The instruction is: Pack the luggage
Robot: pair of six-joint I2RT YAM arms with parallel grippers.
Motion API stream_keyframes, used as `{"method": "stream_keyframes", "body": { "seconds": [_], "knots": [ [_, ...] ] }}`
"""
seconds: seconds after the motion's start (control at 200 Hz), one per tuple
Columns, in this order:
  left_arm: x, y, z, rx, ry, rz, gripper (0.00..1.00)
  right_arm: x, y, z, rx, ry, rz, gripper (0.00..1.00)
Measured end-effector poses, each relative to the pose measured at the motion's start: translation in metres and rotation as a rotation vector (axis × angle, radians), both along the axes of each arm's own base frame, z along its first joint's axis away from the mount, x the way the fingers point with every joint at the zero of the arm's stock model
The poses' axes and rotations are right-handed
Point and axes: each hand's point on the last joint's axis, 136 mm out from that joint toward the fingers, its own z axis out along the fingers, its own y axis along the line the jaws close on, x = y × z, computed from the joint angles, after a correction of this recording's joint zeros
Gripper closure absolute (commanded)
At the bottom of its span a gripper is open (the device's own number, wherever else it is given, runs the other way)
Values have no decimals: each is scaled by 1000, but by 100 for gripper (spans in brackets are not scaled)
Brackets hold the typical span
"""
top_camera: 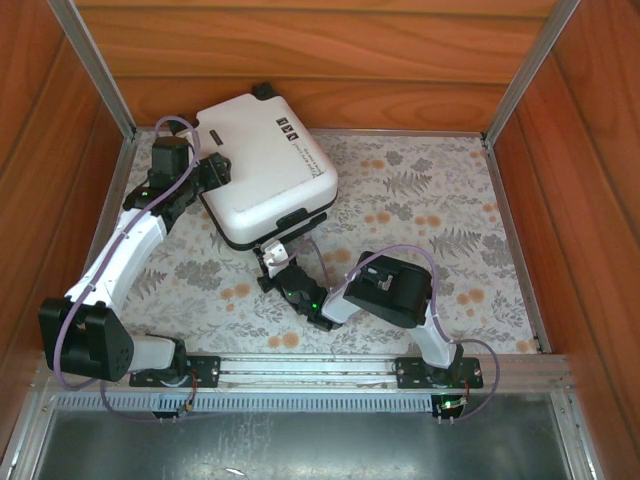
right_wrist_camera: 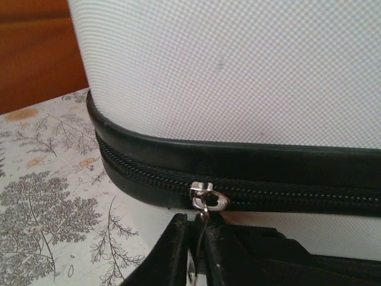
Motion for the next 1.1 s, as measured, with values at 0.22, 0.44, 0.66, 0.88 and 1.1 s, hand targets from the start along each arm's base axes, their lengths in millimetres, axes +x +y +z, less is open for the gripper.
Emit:
{"method": "stream_keyframes", "body": {
  "seconds": [0.22,0.44,0.66,0.88,1.1],
  "knots": [
    [-3,-9,-1,6,4,-25,34,4,-5,2,-26,-4,-29,100],
    [-13,-35,4,10,-10,-95,40,5,-13,6,-67,24,-26,100],
    [-15,-43,-3,8,11,-114,50,9,-27,5,-97,83,-36,100],
    [-5,-43,-12,19,17,-96,65,14,-35,5,-106,134,-41,100],
    [14,-44,-22,29,45,-67,90,17,-47,4,-120,173,-43,100]
  ]
}}
